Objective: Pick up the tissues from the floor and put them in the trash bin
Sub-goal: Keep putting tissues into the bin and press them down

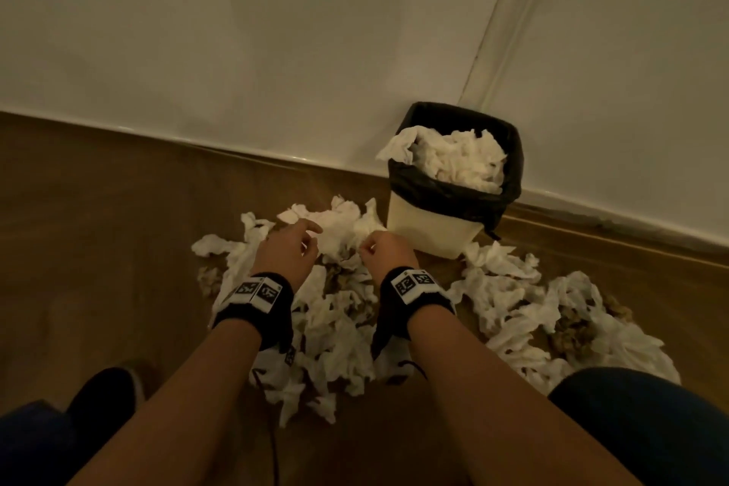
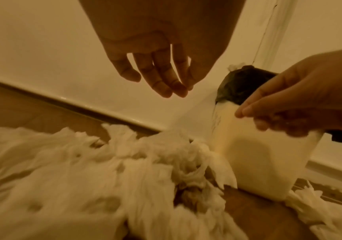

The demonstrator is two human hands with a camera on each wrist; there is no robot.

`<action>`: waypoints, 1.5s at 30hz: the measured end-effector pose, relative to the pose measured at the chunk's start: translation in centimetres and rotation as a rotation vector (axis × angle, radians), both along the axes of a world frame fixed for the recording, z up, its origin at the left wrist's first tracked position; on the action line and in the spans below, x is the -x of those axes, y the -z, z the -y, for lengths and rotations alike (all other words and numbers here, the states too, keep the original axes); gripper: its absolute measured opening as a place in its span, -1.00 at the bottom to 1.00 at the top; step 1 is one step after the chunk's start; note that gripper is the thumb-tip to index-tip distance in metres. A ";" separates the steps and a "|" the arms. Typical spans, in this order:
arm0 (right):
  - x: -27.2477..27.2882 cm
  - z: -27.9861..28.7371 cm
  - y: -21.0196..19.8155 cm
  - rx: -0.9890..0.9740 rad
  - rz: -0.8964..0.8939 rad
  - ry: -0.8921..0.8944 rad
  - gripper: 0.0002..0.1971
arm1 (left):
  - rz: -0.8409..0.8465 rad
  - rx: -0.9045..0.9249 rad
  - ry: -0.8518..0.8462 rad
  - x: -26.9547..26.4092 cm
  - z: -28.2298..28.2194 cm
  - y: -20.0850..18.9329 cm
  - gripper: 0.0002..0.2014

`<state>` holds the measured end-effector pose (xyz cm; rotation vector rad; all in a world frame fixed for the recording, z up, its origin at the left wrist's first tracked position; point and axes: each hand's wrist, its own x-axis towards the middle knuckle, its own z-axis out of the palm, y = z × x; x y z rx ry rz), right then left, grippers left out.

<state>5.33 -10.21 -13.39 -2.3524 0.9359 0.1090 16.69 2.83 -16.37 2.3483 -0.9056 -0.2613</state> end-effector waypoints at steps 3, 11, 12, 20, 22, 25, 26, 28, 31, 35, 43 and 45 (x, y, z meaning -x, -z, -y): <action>-0.6 -1.4 1.7 -0.097 -0.189 -0.125 -0.72 | -0.115 -0.117 0.044 0.0 -1.0 1.5 -0.82; 0.4 -2.8 5.8 -0.089 -0.272 -0.192 -0.62 | -0.105 -0.143 0.098 0.7 -2.5 1.8 -0.79; 0.3 -2.6 5.6 -0.103 -0.256 -0.168 -0.66 | -0.108 -0.155 0.112 0.8 -2.5 1.7 -0.79; -1.0 0.4 2.3 -0.154 -0.070 -0.053 -0.84 | -0.128 -0.295 0.230 1.4 -3.2 1.8 -0.83; -1.2 1.2 1.5 -0.143 -0.037 -0.048 -0.85 | -0.131 -0.380 0.254 2.1 -3.1 2.4 -0.75; -1.3 2.0 0.5 -0.120 0.002 -0.042 -0.88 | -0.115 -0.515 0.274 3.1 -2.8 3.5 -0.60; -1.3 2.1 0.3 -0.124 0.010 -0.040 -0.88 | -0.118 -0.556 0.266 3.4 -2.7 3.8 -0.54; -1.2 2.5 -0.3 -0.145 0.022 -0.036 -0.90 | -0.140 -0.615 0.254 3.8 -2.6 4.1 -0.41; -1.0 3.0 -1.1 -0.149 0.040 -0.028 -0.92 | -0.156 -0.642 0.275 4.0 -2.3 4.3 -0.45; -0.5 3.6 -1.9 -0.158 0.070 -0.022 -0.91 | -0.127 -0.580 0.259 3.1 -2.3 3.4 -0.77; 1.7 3.9 -4.4 -0.279 0.249 0.095 -0.90 | -0.282 -0.071 -0.010 1.2 -1.6 -1.5 -0.88; 2.3 4.0 -5.4 -0.293 0.318 0.118 -0.90 | -0.325 0.075 -0.025 1.0 -1.5 -2.9 -0.86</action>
